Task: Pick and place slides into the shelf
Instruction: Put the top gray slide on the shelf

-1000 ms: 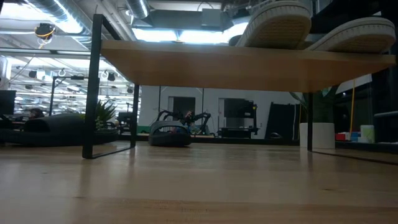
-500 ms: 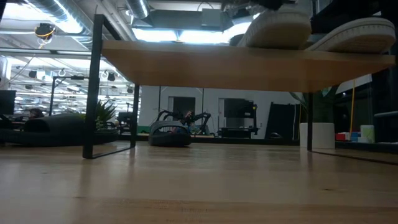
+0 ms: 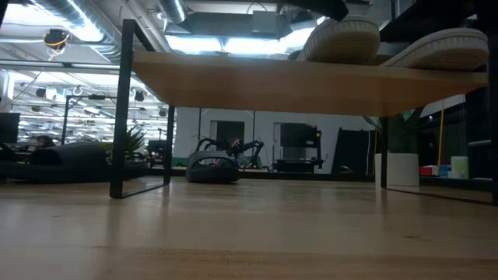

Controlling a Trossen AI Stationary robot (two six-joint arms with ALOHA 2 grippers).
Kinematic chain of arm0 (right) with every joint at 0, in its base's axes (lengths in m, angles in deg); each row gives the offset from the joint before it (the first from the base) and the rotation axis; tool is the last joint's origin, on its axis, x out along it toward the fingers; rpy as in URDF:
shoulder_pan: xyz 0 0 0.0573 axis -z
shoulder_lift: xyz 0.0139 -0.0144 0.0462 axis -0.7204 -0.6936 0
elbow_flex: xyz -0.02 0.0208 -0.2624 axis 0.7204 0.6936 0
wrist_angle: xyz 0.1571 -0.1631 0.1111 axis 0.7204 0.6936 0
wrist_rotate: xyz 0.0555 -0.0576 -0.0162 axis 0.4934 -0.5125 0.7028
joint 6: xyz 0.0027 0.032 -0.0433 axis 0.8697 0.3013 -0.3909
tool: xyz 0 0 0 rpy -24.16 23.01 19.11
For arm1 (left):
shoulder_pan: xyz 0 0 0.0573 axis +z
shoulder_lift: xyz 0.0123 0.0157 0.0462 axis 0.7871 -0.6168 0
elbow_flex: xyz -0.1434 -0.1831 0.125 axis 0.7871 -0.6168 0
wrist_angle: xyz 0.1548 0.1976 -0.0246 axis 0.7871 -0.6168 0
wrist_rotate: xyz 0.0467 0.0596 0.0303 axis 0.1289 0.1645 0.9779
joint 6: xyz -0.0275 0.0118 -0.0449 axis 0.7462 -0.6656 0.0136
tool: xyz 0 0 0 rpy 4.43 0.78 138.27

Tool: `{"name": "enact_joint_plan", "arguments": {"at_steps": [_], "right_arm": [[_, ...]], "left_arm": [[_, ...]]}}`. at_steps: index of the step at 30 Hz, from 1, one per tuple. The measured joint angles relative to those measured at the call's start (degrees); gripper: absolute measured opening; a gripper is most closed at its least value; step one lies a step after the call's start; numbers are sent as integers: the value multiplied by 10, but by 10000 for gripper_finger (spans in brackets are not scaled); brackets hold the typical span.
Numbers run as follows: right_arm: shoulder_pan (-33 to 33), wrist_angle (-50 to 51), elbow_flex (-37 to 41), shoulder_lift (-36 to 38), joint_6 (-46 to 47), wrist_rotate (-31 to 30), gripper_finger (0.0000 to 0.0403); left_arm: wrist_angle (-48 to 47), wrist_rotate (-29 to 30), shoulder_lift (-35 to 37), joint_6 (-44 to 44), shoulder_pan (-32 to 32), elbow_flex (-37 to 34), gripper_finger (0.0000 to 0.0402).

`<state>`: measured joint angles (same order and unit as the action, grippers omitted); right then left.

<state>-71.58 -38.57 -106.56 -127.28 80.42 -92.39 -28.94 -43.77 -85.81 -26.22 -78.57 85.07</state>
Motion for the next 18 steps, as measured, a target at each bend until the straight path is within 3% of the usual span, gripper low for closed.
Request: {"name": "enact_joint_plan", "arguments": {"at_steps": [9, 18], "right_arm": [[0, 0, 0, -31, 1, 0, 4], [0, 0, 0, -48, 1, 0, 20]], "left_arm": [[22, 1, 0, 0, 8, 0, 198], [22, -21, 0, 10, 29, 0, 179]]}}
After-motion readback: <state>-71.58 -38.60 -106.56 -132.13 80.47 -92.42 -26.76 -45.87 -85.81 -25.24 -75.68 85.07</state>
